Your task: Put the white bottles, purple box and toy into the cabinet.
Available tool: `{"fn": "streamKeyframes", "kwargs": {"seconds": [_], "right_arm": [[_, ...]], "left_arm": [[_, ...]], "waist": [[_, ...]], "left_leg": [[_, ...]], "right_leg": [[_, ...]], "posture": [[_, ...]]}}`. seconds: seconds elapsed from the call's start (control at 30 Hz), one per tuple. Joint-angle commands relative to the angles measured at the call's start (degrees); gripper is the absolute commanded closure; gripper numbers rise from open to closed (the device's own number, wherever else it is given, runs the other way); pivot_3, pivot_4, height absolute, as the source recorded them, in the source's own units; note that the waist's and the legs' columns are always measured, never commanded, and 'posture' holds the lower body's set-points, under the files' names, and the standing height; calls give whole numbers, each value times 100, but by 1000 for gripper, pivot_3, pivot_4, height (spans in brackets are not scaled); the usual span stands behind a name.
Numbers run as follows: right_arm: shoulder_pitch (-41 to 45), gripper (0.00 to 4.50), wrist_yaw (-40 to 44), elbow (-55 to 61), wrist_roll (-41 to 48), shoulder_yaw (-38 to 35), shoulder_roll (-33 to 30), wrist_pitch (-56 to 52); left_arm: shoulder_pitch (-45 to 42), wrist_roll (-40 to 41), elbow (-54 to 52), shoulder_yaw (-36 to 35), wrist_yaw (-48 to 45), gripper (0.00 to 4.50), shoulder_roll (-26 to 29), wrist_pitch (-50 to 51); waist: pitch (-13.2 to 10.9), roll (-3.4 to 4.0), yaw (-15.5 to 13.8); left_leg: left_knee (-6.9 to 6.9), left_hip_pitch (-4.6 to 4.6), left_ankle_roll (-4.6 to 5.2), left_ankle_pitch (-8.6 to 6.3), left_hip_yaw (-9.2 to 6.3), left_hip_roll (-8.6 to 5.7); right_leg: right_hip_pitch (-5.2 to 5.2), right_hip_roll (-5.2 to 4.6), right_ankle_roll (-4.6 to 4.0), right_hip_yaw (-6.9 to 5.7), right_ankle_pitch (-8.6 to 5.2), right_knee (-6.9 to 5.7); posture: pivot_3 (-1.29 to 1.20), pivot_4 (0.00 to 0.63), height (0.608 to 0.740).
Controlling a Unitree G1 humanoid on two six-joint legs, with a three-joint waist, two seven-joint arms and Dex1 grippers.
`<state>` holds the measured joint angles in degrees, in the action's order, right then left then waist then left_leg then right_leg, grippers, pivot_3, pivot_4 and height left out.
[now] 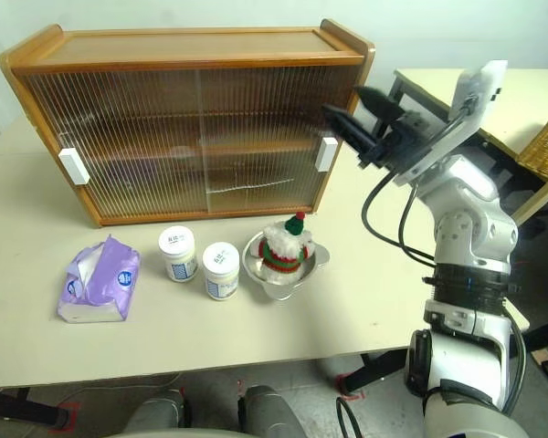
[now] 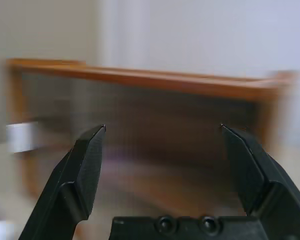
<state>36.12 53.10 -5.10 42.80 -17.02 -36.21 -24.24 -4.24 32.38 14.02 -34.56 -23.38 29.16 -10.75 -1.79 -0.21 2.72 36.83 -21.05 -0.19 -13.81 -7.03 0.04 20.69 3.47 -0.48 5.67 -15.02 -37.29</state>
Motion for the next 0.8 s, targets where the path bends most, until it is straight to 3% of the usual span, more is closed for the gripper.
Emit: {"fn": "streamKeyframes", "kwargs": {"seconds": [0.03,0.17,0.27,0.6,0.63,0.8], "right_arm": [[-205,0,181,712,463,201,26,-628],[-429,0,336,1036,600,440,143,-917],[-551,0,437,1214,595,600,151,-1031],[-580,0,638,1341,552,854,226,-1108],[-584,0,662,1345,533,888,243,-1095],[-602,0,685,1357,510,961,317,-1056]], "left_arm": [[-57,134,-691,245,259,19,-103,689],[-86,226,-1509,655,674,19,-419,1476],[-160,222,-1783,759,820,662,-491,1793],[-494,254,-1832,792,744,4258,-366,2526],[-560,255,-1815,813,745,4461,-362,2592],[-868,162,-1581,905,655,4461,-409,2670]], "waist": [[1,-8,-3],[9,-24,-3],[9,-35,-3],[11,-39,-18],[13,-41,-24],[19,-50,-51]], "left_leg": [[2,0,0,0,9,-10],[15,11,-3,-2,29,-54],[26,9,-4,-2,27,-49],[33,12,-8,-4,19,-22],[33,12,-8,-4,17,-21],[37,12,-8,-4,15,-20]], "right_leg": [[-2,18,1,0,-1,2],[-20,29,2,3,-1,8],[-20,38,1,4,2,7],[-20,63,-15,4,11,5],[-20,63,-16,4,12,5],[-20,64,-20,4,15,5]], "posture": [[-58,21,740],[-57,14,740],[-60,15,740],[-56,12,740],[-56,12,740],[-52,8,740]]}}
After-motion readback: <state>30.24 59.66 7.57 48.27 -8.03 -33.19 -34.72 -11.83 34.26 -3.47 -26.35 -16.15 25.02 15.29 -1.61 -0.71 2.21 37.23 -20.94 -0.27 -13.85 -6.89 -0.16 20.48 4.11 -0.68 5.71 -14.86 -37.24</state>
